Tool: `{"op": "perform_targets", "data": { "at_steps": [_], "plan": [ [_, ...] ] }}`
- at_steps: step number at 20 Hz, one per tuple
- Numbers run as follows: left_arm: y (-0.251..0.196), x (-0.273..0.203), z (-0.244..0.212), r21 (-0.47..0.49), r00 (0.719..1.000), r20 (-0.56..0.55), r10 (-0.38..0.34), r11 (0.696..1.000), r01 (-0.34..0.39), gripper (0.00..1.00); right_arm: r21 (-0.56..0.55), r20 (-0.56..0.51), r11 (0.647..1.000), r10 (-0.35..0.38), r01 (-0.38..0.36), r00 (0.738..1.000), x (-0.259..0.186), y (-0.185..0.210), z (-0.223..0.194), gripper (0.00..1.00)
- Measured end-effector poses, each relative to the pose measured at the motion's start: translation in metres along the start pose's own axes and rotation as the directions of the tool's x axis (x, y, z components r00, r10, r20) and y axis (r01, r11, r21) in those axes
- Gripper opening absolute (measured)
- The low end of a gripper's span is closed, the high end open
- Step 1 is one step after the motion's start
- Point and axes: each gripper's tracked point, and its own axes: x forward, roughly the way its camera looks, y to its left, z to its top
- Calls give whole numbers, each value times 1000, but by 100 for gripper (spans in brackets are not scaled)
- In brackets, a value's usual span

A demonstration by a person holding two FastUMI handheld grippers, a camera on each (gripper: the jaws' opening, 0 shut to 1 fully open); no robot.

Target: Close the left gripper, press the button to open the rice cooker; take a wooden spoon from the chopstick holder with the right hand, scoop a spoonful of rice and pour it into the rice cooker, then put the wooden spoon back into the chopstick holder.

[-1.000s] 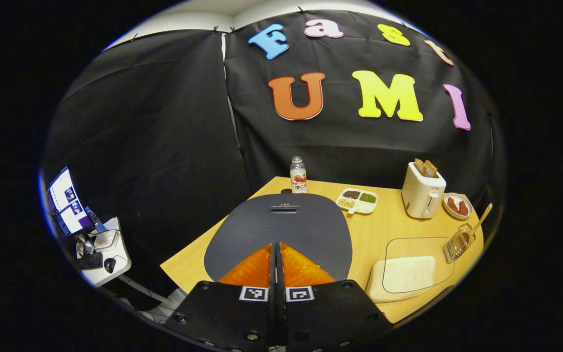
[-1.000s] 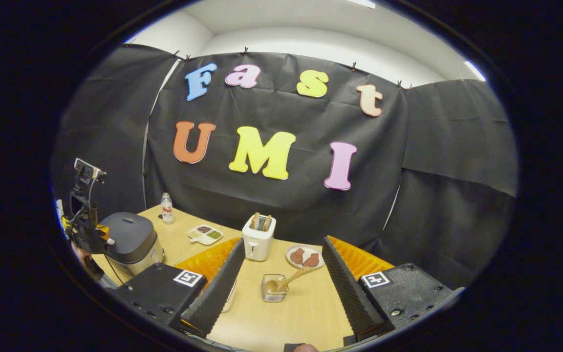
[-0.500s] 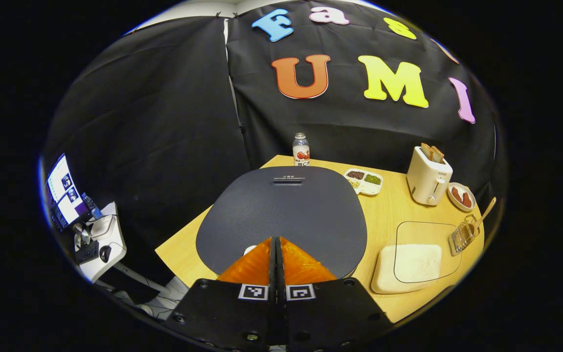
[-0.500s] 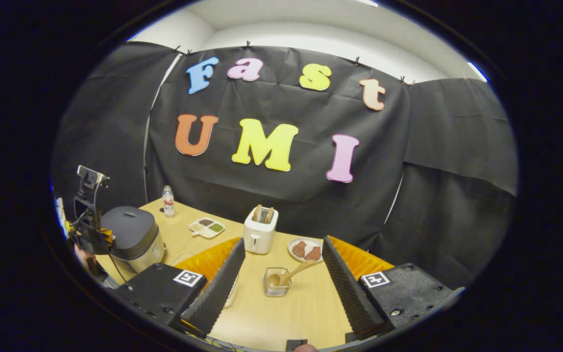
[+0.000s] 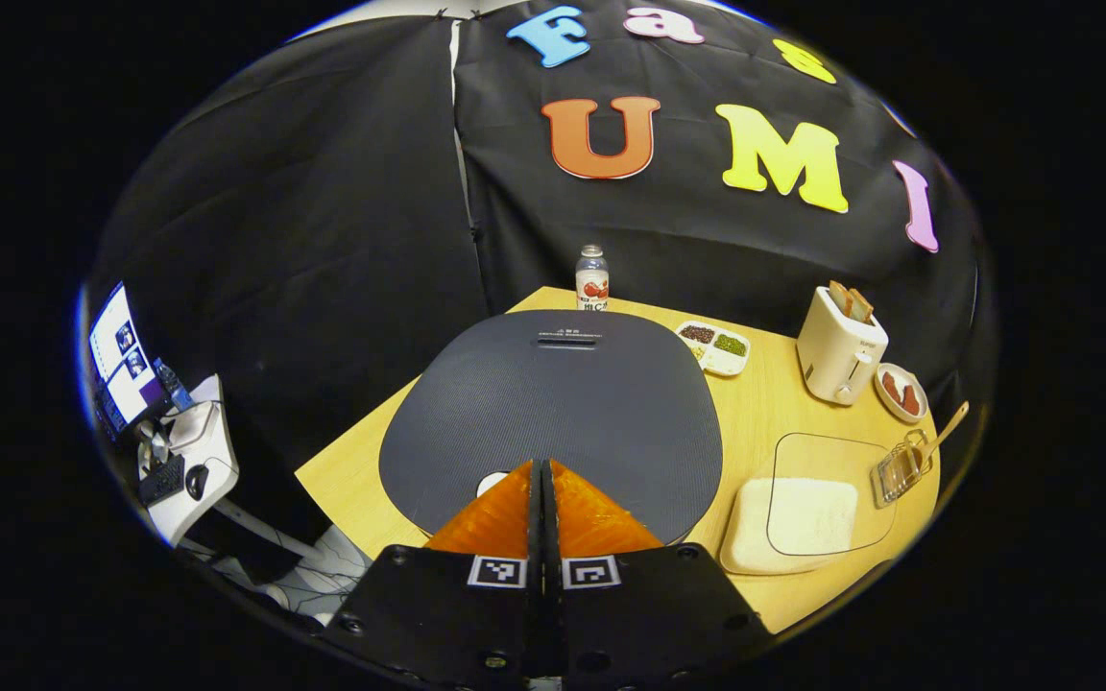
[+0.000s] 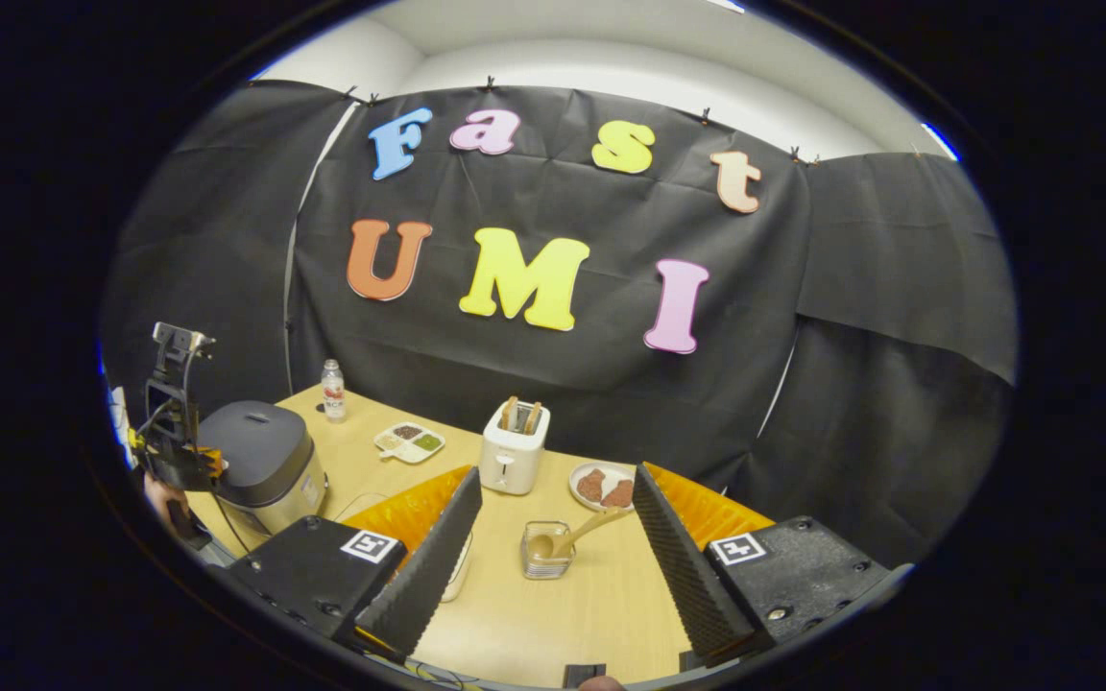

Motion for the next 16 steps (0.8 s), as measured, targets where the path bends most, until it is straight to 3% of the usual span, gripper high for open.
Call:
{"op": "perform_targets", "data": {
  "at_steps": [3, 5, 6, 8, 12, 13, 14, 16],
  "plan": [
    [2, -4, 6, 42, 999, 34, 24, 999, -26, 0, 4, 15, 1000, -1, 1, 1000, -1, -1, 2, 100],
    [-1, -5, 26, 63, 992, 124, 13, 998, -21, 0, 20, 48, 1000, 0, -1, 999, -3, -3, 9, 100],
    [-1, -14, 48, 65, 975, 222, 14, 997, -29, 0, 19, 61, 1000, -3, 2, 998, -4, -4, 12, 100],
    [3, -28, 104, 73, 915, 404, 24, 996, -58, 0, 13, 69, 1000, -15, 14, 997, -3, -9, 12, 100],
    [-3, -69, 163, 41, 822, 569, 32, 997, -67, 0, 24, 89, 1000, -21, 19, 996, -7, -12, 17, 100],
    [-6, -72, 170, 40, 819, 573, 22, 998, -54, 6, 23, 89, 1000, -22, 20, 996, -7, -13, 15, 100],
    [-10, -77, 177, 38, 815, 580, 15, 998, -45, 0, 25, 93, 999, -24, 22, 995, -8, -15, 16, 100],
    [-10, -88, 184, 28, 798, 603, 9, 999, -33, 0, 30, 99, 999, -28, 25, 995, -10, -18, 18, 100]
  ]
}}
